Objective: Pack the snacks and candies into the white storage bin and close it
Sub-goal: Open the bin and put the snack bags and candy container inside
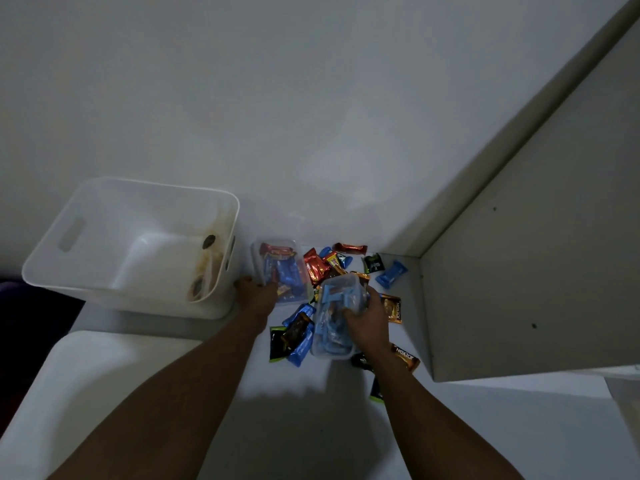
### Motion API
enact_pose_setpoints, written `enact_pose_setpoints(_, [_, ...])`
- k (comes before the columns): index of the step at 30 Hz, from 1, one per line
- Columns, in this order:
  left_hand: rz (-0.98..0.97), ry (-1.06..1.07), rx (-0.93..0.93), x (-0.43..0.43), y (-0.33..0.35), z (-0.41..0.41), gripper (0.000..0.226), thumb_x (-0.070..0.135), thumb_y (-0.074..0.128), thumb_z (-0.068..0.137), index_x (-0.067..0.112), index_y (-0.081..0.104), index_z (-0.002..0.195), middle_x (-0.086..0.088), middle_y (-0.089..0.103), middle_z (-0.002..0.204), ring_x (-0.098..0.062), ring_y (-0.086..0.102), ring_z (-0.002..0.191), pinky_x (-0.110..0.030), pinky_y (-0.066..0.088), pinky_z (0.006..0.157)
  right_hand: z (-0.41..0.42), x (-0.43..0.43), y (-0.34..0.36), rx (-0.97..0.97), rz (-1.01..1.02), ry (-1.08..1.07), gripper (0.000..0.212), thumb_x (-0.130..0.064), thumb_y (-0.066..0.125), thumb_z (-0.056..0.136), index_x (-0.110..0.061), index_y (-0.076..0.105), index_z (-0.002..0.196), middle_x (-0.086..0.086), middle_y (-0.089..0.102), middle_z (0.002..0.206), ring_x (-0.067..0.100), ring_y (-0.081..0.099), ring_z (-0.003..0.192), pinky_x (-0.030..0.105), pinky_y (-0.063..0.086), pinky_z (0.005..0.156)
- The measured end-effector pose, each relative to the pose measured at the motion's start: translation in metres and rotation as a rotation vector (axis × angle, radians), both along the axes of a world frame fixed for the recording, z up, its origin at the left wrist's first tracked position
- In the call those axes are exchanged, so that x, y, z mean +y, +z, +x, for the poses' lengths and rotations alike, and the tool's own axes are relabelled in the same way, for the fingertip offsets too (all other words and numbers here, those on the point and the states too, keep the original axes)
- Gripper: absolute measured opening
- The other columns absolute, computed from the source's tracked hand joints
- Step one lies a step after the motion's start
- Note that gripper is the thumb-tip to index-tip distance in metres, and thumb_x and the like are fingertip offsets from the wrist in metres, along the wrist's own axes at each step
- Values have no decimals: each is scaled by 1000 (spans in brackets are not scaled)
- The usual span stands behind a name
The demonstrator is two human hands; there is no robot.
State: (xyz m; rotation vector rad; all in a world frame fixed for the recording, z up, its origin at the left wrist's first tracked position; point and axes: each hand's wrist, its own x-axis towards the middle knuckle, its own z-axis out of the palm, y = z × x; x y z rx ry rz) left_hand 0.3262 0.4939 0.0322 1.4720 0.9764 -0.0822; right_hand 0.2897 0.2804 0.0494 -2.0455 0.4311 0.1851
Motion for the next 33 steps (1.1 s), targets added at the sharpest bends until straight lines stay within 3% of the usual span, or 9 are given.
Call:
enact_pose_setpoints(5, [12,-120,-36,2,7,-10,64,7,64,90,11,32,146,-13,53,124,-33,60,110,-43,54,83,-1,-3,0,-35,5,-33,48,-23,69,88,-12,52,132,3,61,119,20,62,108,30,53,82])
enact_pose_setpoints(8, [50,-156,-82,5,12,-21,55,11,63,92,12,41,143,-14,60,124,-28,66,100,-36,58,71,-7,-2,5,-78,21,-97,46,-21,67,90,-15,50,132,7,58,126,23,59,114,37,54,87])
enact_pose_setpoints(10, [78,-175,-104,9,18,-31,50,13,61,93,12,45,140,-14,62,122,-27,68,98,-39,60,74,-11,-1,10,-122,5,-119,50,-22,67,90,-16,47,136,7,55,131,24,56,119,45,53,95])
enact_pose_setpoints(12, [110,-225,-117,14,22,-43,47,16,61,91,11,50,136,-15,65,121,-26,69,96,-41,61,76,-15,0,17,-173,-14,-133,49,-18,65,90,-17,48,136,7,55,132,23,55,120,44,52,96])
enact_pose_setpoints(16, [173,-279,-181,16,43,-83,23,2,56,93,8,60,115,-10,68,98,-21,69,81,-26,55,61,-29,6,29,-248,-1,-191,47,-18,58,95,-15,45,140,9,53,136,26,55,123,44,53,96])
enact_pose_setpoints(23, [251,-325,-112,39,27,-172,36,17,60,80,16,67,116,-9,73,97,-26,70,85,-41,59,78,-70,26,34,-283,-67,-325,48,-26,56,95,-17,45,141,14,52,132,31,45,125,38,42,91])
enact_pose_setpoints(26, [254,-366,-55,54,-13,-204,53,31,54,76,18,61,127,-8,72,106,-25,71,89,-46,59,81,-93,42,33,-214,-129,-370,49,-38,52,94,-25,44,140,20,53,123,38,49,115,51,49,91])
enact_pose_setpoints(29, [234,-419,-20,54,0,-242,35,24,56,90,21,57,126,-4,70,106,-20,70,88,-42,60,80,-116,58,28,-210,-168,-385,51,-51,45,92,-33,40,139,18,55,121,37,53,111,60,48,91])
enact_pose_setpoints(33, [233,-463,25,59,3,-273,34,15,53,95,19,56,129,-5,69,111,-20,68,92,-36,58,80,-149,71,29,-211,-129,-445,47,-36,50,99,-20,45,143,22,49,130,37,52,111,52,49,94])
